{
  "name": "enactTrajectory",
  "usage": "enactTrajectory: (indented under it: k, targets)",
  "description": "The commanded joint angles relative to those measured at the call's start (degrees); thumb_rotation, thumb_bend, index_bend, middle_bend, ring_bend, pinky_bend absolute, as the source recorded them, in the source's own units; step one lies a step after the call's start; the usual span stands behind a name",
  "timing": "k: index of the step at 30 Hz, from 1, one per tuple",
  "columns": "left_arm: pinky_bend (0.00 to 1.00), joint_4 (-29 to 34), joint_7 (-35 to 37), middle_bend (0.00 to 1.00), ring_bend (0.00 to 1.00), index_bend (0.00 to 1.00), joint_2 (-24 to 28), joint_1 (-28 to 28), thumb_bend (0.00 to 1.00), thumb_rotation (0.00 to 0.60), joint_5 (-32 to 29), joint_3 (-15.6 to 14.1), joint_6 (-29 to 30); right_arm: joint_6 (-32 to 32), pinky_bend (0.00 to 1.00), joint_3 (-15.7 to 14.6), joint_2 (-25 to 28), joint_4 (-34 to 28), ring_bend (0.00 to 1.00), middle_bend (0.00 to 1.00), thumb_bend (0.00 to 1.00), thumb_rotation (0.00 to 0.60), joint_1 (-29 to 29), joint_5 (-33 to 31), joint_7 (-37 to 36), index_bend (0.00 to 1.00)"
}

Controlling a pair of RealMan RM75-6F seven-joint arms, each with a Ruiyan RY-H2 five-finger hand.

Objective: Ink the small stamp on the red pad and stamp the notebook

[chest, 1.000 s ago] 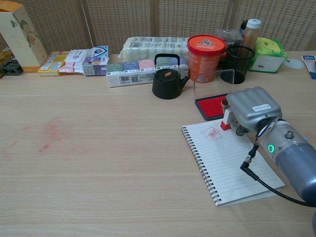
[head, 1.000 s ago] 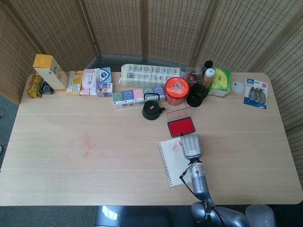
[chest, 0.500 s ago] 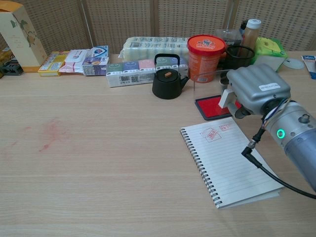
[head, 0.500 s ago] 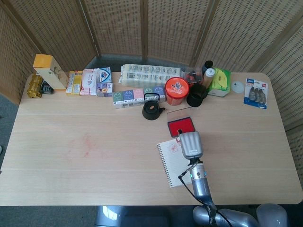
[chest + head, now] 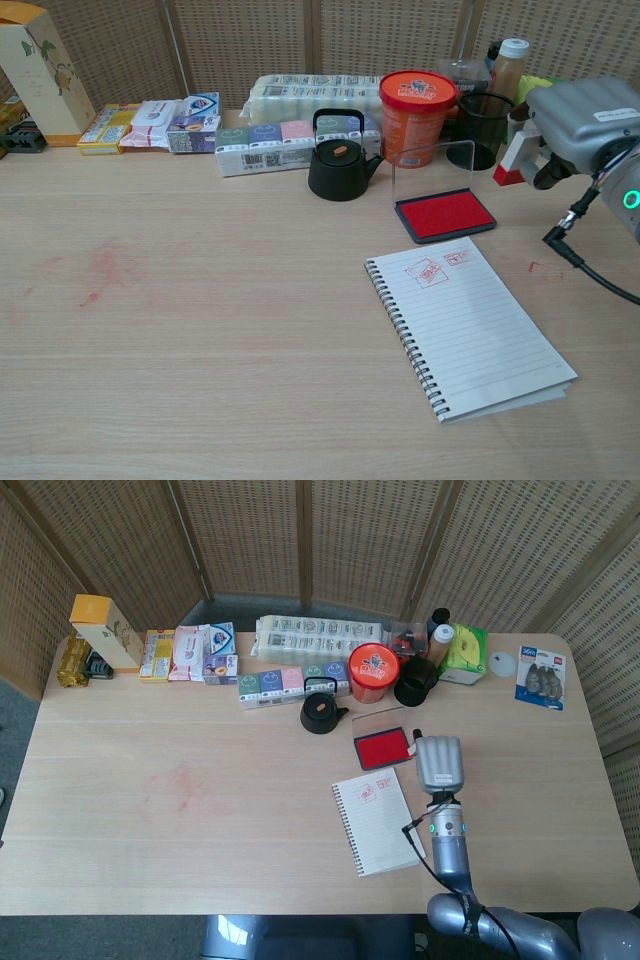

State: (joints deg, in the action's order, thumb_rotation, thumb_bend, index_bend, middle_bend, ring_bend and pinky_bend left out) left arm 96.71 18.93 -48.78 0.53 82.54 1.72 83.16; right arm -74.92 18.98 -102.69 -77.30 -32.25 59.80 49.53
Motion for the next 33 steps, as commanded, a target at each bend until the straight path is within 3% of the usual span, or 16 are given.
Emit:
enactTrajectory:
  k: [1, 9, 23, 33]
  targets:
    - [0.07, 0.14, -0.25, 0.00, 0.00, 0.00, -0.06, 0.15, 0.05, 0.600, -0.13, 0.01, -0.24, 3.23, 1.00, 1.57, 1.05, 4.72, 1.00, 1.00, 0.51, 0.600, -0.48, -3.24, -2.31, 0.65]
    - [0.07, 0.56, -1.56, 0.00, 0.00, 0.00, -0.33, 0.49, 0.05, 0.600, -0.63, 0.07, -0.89, 8.46, 1.00, 0.83, -0.79, 14.73, 1.00, 1.00, 0.51, 0.600, -0.55, -5.92, -8.63, 0.65]
    - [0.07, 0.79, -2.25, 0.00, 0.00, 0.00, -0.51, 0.77, 0.05, 0.600, -1.48, 0.14, -1.69, 13.68, 1.00, -0.23, -5.50, 25.41, 1.00, 1.00, 0.48, 0.600, -2.05, -6.05, -15.84, 0.63]
    - [0.07, 0.65, -1.82, 0.00, 0.00, 0.00, -0.44, 0.69, 0.05, 0.600, -1.42, 0.07, -1.70, 13.81, 1.00, -1.83, -6.79, 28.57, 0.98, 0.89, 0.43, 0.600, -1.65, -3.27, -20.34, 0.48]
